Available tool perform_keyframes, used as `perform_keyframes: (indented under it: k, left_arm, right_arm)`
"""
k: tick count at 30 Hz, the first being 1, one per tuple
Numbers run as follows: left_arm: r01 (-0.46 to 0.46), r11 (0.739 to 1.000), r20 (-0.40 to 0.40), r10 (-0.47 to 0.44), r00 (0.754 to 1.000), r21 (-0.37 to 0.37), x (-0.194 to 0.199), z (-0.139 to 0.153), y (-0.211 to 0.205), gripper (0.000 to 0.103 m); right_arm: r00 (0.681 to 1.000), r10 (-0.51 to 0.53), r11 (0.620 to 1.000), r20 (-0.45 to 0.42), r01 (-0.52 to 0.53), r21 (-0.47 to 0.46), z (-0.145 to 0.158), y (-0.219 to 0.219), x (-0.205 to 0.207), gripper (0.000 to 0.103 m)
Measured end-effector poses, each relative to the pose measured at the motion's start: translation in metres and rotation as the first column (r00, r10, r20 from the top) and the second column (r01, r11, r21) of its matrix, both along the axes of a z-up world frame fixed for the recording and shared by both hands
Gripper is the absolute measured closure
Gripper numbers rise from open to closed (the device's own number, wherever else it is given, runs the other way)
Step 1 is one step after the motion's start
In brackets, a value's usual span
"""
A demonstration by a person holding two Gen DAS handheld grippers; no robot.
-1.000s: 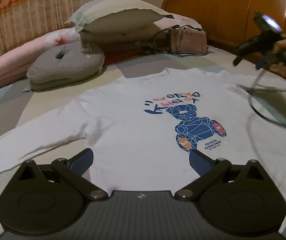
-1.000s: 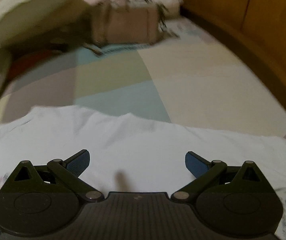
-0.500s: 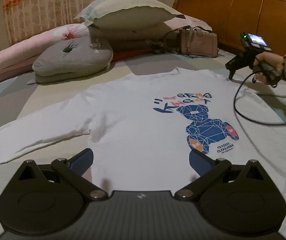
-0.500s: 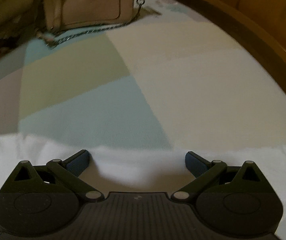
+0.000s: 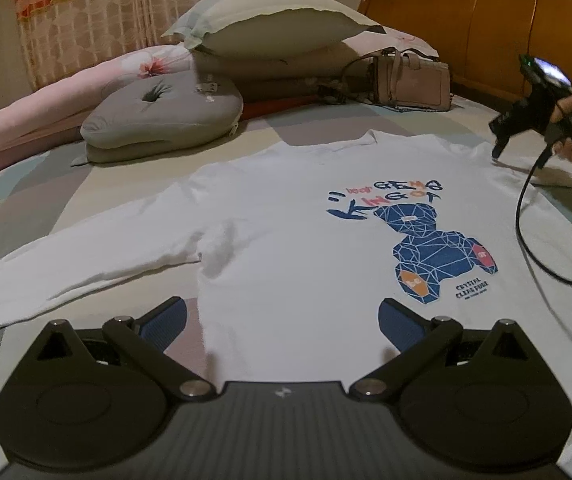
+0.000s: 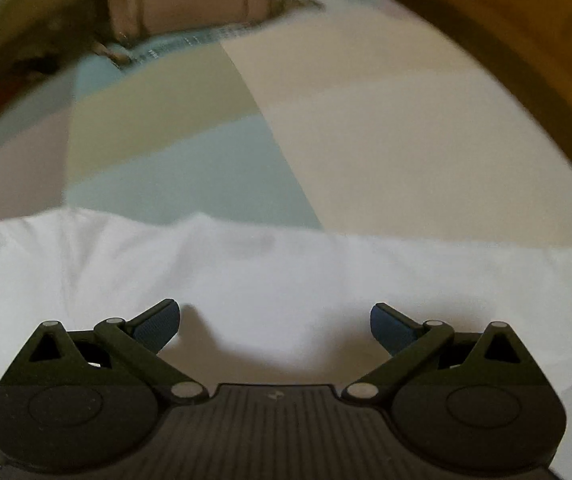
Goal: Fold clothes
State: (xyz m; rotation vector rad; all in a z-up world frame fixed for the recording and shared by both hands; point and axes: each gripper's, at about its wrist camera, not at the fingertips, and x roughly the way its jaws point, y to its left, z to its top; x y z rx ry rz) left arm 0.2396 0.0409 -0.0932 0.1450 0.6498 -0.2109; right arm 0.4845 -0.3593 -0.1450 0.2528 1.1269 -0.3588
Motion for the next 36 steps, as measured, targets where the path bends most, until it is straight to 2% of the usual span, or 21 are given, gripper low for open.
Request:
perform_keyframes:
  k: [4,7,9,11,13,15,17,20,22,28,29,32,36]
  left_arm:
    - [0.022,1.000,-0.012,-0.022,1.000,-0.013,0.000,0.001,-0.001,0.001]
    - [0.028,1.000,-0.020,-0.028,0.999,-0.012,-0.001,0.003,-0.002,0.001]
    - [0.032,0.999,-0.020,-0.032,0.999,0.001,-0.004,0.005,-0.004,0.001]
    - [0.038,0.999,-0.023,-0.038,0.999,0.010,-0.005,0.005,-0.007,0.001]
    - [0.046,0.999,-0.031,-0.045,0.998,0.015,-0.006,0.004,-0.013,0.001]
    - [0.054,0.998,-0.039,-0.053,0.998,0.020,-0.007,0.003,-0.018,0.001]
    - [0.078,0.997,-0.048,-0.077,0.996,0.029,-0.008,0.001,-0.025,0.001]
    - [0.100,0.993,-0.070,-0.096,0.993,0.059,-0.008,-0.003,-0.035,0.001]
    - [0.100,0.991,-0.080,-0.094,0.992,0.087,-0.009,-0.004,-0.039,0.001]
    - [0.097,0.988,-0.098,-0.086,0.991,0.118,-0.013,0.000,-0.044,0.001]
    - [0.098,0.988,-0.098,-0.086,0.991,0.122,-0.013,0.001,-0.045,0.001]
    - [0.107,0.986,-0.098,-0.095,0.991,0.126,-0.015,0.003,-0.052,0.001]
    - [0.139,0.982,-0.094,-0.127,0.987,0.129,-0.017,0.005,-0.062,0.001]
  right_arm:
    - [0.993,0.034,0.995,0.109,-0.024,-0.096,-0.008,-0.008,0.013,0.000]
    - [0.984,0.072,0.996,0.163,-0.064,-0.057,0.001,-0.023,0.009,0.000]
    - [0.970,0.103,0.995,0.218,-0.101,-0.023,0.018,-0.031,-0.010,0.000]
    - [0.950,0.166,0.986,0.265,-0.162,-0.038,0.037,-0.038,-0.035,0.000]
    - [0.942,0.214,0.977,0.260,-0.201,-0.076,0.045,-0.046,-0.057,0.000]
    - [0.946,0.230,0.971,0.228,-0.209,-0.114,0.040,-0.059,-0.077,0.000]
    - [0.954,0.220,0.970,0.201,-0.192,-0.149,0.029,-0.074,-0.096,0.000]
    - [0.968,0.190,0.975,0.162,-0.168,-0.145,0.003,-0.097,-0.117,0.000]
    - [0.958,0.178,0.981,0.225,-0.154,-0.119,-0.003,-0.111,-0.139,0.000]
    - [0.946,0.185,0.978,0.264,-0.152,-0.140,0.005,-0.125,-0.183,0.000]
    - [0.945,0.180,0.980,0.274,-0.147,-0.136,0.008,-0.127,-0.190,0.000]
    - [0.918,0.130,0.991,0.374,-0.114,-0.064,0.024,-0.138,-0.213,0.000]
    - [0.859,0.023,0.992,0.511,-0.083,0.095,0.031,-0.156,-0.220,0.000]
